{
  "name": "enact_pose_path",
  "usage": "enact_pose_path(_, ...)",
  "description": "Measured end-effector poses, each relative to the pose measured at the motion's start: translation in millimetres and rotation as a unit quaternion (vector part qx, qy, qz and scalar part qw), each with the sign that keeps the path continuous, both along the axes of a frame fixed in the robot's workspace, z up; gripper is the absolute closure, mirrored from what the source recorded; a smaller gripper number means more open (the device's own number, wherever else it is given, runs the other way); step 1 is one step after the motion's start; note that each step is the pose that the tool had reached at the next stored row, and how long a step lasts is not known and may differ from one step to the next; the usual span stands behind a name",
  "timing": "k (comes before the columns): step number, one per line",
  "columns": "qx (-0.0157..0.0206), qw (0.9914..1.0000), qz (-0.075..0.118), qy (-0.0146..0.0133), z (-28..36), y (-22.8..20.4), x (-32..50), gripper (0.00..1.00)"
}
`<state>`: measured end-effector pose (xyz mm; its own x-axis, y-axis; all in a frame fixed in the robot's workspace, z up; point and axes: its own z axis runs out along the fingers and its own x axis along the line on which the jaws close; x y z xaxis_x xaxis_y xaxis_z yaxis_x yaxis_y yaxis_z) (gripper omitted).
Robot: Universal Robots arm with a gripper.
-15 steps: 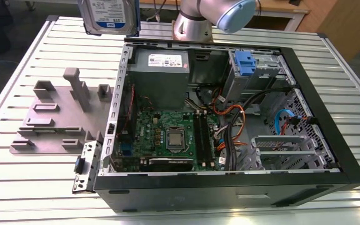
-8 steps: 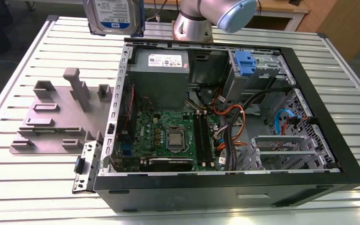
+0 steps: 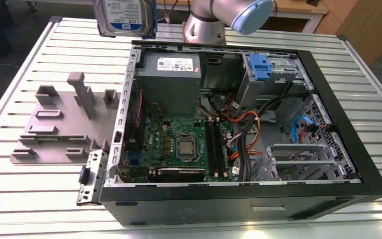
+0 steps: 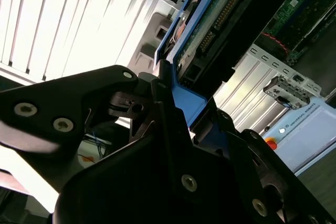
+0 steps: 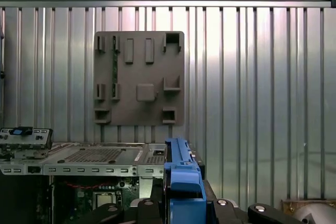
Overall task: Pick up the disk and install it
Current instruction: 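Pick up the disk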
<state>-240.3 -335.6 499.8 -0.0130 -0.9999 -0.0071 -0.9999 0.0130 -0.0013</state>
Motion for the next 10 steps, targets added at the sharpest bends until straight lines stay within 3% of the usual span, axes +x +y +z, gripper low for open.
enact_pose_path(4,0.0059,0.99998,0.0,-0.0001,-0.1,-0.2,2.1,0.64)
enact_pose_path(10,0.0058,0.99998,0.0,0.0001,0.0,-2.1,8.9,0.64)
